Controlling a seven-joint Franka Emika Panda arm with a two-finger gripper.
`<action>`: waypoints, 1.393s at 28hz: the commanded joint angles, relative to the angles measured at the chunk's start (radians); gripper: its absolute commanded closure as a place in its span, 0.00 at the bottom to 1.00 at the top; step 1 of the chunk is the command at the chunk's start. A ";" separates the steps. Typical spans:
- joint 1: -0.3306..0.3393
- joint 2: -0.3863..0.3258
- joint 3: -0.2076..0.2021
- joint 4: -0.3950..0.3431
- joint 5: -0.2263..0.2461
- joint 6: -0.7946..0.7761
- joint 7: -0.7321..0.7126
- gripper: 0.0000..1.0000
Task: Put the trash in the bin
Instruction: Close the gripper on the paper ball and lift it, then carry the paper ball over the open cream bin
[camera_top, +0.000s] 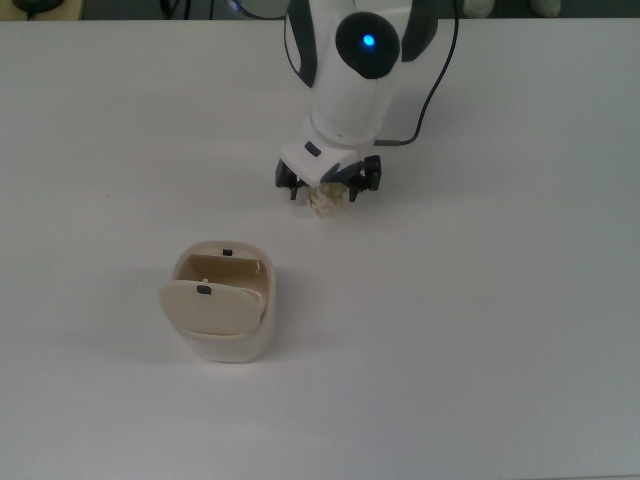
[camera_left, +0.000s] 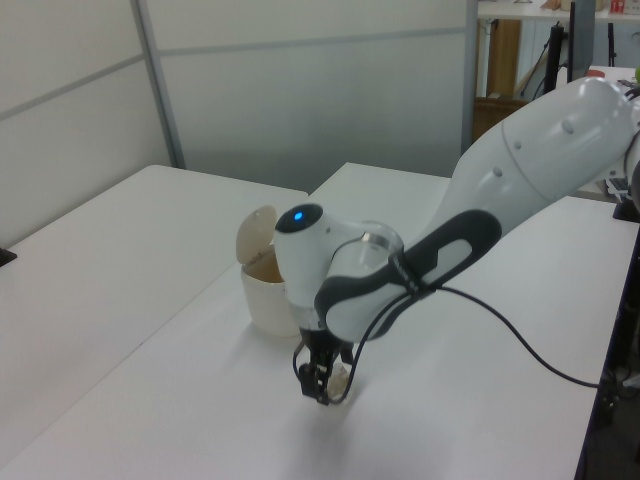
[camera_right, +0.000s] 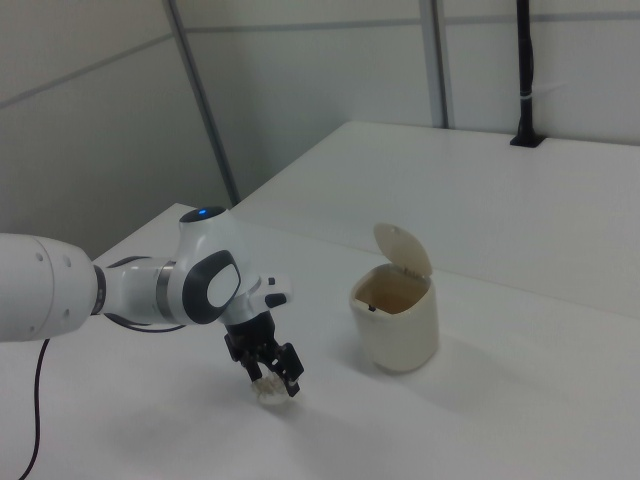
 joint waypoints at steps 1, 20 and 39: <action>0.038 0.033 -0.009 -0.004 -0.069 0.028 0.079 0.00; 0.017 -0.059 -0.021 0.118 -0.074 -0.101 0.093 1.00; -0.115 -0.019 -0.023 0.405 0.118 -0.233 0.016 0.93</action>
